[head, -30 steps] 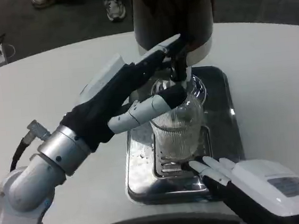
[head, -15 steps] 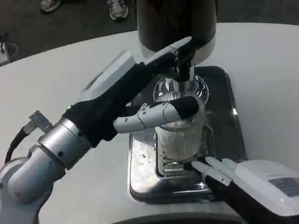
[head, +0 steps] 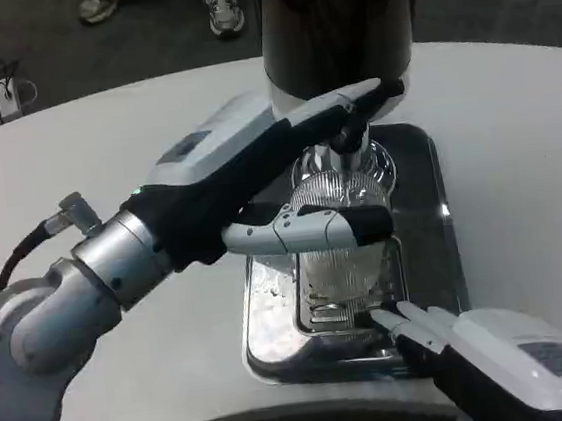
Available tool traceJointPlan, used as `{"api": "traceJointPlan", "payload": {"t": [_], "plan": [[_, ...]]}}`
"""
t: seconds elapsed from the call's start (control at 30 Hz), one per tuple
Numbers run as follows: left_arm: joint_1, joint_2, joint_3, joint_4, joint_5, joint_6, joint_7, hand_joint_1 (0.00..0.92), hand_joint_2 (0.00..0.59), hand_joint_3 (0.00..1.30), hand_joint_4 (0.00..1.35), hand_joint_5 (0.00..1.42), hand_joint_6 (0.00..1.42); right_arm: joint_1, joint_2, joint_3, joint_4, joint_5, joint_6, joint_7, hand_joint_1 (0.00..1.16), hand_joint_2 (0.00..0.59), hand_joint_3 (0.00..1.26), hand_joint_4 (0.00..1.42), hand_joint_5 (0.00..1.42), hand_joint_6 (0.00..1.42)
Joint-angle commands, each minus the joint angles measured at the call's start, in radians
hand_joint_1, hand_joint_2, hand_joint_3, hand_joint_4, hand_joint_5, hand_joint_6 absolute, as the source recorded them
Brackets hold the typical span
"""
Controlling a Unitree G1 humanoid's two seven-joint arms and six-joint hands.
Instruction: Grasp the cup under the faucet to collect the drink, then remove the cup.
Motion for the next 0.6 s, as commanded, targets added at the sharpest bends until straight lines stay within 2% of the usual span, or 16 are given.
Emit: {"api": "traceJointPlan", "payload": {"t": [0.03, 0.13, 0.33, 0.47, 0.6], "plan": [[0.005, 0.014, -0.039, -0.038, 0.022, -0.029, -0.039, 0.000, 0.065, 0.15, 0.08, 0.19, 0.25, 0.011, 0.011, -0.010, -0.013, 0.018, 0.011, 0.000, 0.54, 0.444, 0.07, 0.00, 0.00, 0.00], [0.008, 0.019, -0.040, -0.044, 0.021, -0.028, -0.038, 0.000, 0.065, 0.15, 0.08, 0.19, 0.25, 0.012, 0.017, -0.017, -0.013, 0.032, 0.020, -0.006, 0.54, 0.444, 0.07, 0.00, 0.00, 0.00], [0.010, 0.028, -0.042, -0.047, 0.025, -0.032, -0.034, 0.000, 0.065, 0.15, 0.08, 0.19, 0.25, 0.026, 0.051, -0.057, -0.011, 0.125, 0.065, -0.066, 0.54, 0.444, 0.08, 0.00, 0.03, 0.01], [0.007, 0.033, -0.044, -0.044, 0.029, -0.038, -0.033, 0.000, 0.065, 0.15, 0.08, 0.19, 0.25, 0.041, 0.104, -0.109, 0.002, 0.247, 0.136, -0.139, 0.58, 0.373, 0.02, 0.00, 0.06, 0.03], [0.004, 0.037, -0.043, -0.040, 0.029, -0.040, -0.034, 0.000, 0.065, 0.15, 0.08, 0.19, 0.25, 0.037, 0.117, -0.154, 0.030, 0.337, 0.175, -0.216, 0.64, 0.302, 0.00, 0.00, 0.07, 0.06]]}}
